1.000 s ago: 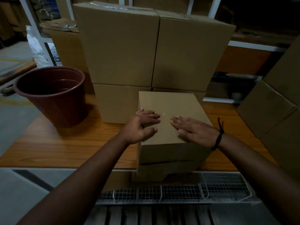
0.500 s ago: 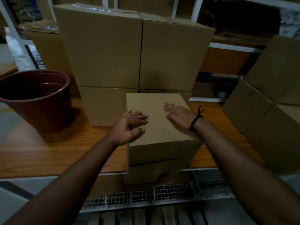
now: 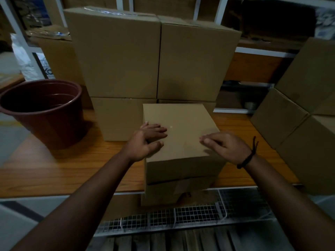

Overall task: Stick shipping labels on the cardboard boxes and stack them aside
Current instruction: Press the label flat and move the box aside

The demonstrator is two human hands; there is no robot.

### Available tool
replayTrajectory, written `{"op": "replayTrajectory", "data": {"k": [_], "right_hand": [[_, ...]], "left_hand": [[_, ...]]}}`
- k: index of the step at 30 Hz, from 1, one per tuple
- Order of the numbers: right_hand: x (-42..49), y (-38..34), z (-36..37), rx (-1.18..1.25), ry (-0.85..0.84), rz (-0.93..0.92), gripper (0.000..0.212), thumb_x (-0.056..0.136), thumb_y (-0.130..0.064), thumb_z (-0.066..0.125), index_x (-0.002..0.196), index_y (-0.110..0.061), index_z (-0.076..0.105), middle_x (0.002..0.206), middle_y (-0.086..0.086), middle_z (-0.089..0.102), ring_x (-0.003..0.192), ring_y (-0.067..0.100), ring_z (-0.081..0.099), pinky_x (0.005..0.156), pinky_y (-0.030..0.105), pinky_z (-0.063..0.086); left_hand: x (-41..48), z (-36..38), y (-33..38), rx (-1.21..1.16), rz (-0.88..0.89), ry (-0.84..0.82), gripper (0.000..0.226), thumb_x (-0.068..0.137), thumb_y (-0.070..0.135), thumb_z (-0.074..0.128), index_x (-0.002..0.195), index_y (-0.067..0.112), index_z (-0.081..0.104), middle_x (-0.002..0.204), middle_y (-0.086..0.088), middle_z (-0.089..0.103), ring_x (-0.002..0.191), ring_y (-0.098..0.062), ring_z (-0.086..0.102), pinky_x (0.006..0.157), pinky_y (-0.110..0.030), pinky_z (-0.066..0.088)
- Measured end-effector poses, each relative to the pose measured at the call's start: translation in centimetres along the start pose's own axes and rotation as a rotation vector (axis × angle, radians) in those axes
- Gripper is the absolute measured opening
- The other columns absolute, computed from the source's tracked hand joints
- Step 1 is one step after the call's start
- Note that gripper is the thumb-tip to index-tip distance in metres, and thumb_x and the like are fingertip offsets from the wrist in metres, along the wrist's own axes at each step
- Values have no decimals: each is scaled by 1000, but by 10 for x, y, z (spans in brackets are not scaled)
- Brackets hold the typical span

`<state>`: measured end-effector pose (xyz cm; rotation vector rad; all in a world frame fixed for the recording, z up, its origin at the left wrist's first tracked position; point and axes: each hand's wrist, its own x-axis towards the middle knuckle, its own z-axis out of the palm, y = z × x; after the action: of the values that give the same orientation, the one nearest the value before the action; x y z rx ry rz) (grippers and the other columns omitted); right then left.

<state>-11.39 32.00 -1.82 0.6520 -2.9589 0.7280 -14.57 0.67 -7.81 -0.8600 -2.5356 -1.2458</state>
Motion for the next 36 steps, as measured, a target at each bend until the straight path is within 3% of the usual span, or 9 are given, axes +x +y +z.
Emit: {"op": "replayTrajectory", "data": {"k": [5,7,9,11,16,18,21,28,36], "right_hand": [[-32,28,23,39,281,-10,49,84,-58,55,125,-33,59,140,-11,43,128,9,41,101,40,41],[-47,40,35,125,362,63,54,81,-54,68,130,-42,50,149,-8,31,134,13,34,100,37,38],[-59,46,49,201,400,70,66,79,-53,70,137,-51,39,151,-7,26,136,10,32,102,34,38],[-65,49,62,246,390,67,77,77,-60,64,141,-62,21,154,-6,22,139,14,32,106,37,40],[-72,60,102,179,333,144,92,77,-66,59,141,-65,-7,158,20,18,141,41,30,103,47,41],[-73,60,111,156,314,157,94,74,-68,60,136,-70,-11,154,29,22,137,47,33,99,46,42],[-65,57,113,85,369,95,102,79,-49,70,141,-64,-9,139,35,39,125,52,45,94,55,48],[-57,29,82,3,521,-15,115,73,-21,83,150,-48,2,126,27,57,107,42,61,83,48,55],[-49,4,-13,87,474,108,77,82,-33,74,144,-43,30,135,2,56,111,22,59,86,34,54]], "left_hand": [[-4,0,-2,10,-55,-19,46,88,52,46,130,35,56,151,14,37,147,-6,20,122,-49,10],[-13,5,5,-103,-99,113,46,94,55,43,137,40,49,160,14,22,147,-15,25,114,-56,31],[-28,15,17,-238,-129,338,54,96,63,36,144,38,42,163,11,15,138,-8,41,92,-38,56],[-51,30,23,-173,-78,453,68,95,69,28,152,33,27,165,-2,9,140,1,34,92,-17,50],[-124,74,-6,64,68,146,88,89,75,34,154,36,-13,160,-16,-24,150,-40,-3,109,-27,36],[-137,82,-18,233,110,45,91,90,65,49,153,40,-11,159,-22,-23,140,-57,22,95,-48,52],[-130,84,-19,407,56,41,107,80,38,76,155,42,-1,158,-31,-9,111,-49,60,74,-34,58],[-115,63,-2,388,-7,136,119,73,15,83,154,45,2,154,-36,15,117,-51,55,67,-36,59],[-74,24,57,232,-9,270,71,86,55,57,150,45,27,156,-22,27,129,-23,44,86,-28,54]]}}
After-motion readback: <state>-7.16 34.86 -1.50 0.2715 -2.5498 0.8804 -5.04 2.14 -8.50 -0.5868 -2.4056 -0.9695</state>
